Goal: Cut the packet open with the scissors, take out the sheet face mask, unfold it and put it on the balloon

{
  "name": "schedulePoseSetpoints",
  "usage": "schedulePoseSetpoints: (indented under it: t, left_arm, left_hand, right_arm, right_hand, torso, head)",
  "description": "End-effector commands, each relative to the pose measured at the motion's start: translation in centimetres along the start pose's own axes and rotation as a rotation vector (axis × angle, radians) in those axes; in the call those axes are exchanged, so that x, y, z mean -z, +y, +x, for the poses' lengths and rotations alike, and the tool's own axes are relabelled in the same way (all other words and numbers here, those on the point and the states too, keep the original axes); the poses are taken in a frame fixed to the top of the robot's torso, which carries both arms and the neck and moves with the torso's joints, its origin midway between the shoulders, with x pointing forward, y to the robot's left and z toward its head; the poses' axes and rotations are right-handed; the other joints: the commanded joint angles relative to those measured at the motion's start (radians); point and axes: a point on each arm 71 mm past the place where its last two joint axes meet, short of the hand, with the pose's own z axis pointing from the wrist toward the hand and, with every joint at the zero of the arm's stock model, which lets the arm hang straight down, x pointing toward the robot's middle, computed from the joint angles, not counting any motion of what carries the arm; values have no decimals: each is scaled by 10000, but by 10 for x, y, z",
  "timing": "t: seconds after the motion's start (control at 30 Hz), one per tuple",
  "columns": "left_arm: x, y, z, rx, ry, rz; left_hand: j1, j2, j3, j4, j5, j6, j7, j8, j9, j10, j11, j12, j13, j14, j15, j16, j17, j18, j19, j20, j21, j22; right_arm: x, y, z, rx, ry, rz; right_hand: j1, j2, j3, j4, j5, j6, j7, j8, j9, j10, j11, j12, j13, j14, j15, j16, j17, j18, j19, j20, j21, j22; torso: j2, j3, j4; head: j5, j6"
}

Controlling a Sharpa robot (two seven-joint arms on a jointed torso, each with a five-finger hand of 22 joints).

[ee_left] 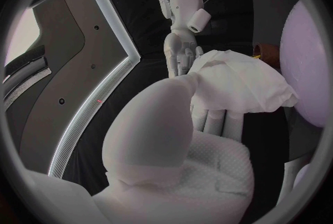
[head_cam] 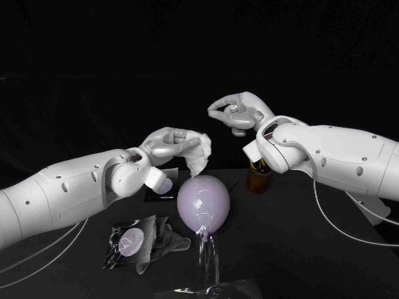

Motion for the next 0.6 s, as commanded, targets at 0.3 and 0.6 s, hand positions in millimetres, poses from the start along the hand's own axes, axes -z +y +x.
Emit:
schedulePoseSetpoints:
  t: [0.3, 0.6]
  left_arm:
    - [1, -1, -2, 893, -331, 53]
    - [2, -1, -5, 811, -814, 40]
  left_hand:
    - [-203, 38, 491, -172, -4, -134, 16, 1, 6, -147, 49, -46, -1, 0, 42, -124, -36, 76, 196, -60, -37, -19]
    - [587, -424, 2018, -1998, 1, -369, -189, -314, -176, -373, 61, -48, -10, 938, -159, 193, 67, -41, 535, -535, 411, 202]
  right_arm:
    - [0, -19, -3, 251, 171, 1217]
    - [6, -21, -12, 503, -417, 958]
  right_hand:
    - [-8, -114, -346, 180, -18, -320, 196, -532, -194, -1613, 171, -2100, -1533, 91, 213, -706, 602, 351, -701, 240, -1245, 1214]
    - [213, -60, -366, 167, 5, -212, 186, -600, -201, -1628, 153, -2223, -1869, 10, 202, -813, 413, 399, -742, 306, -1314, 1193]
  torso:
    - [1, 8, -6]
    - [5, 7, -8]
  head:
    - [48, 55]
    - [86, 99]
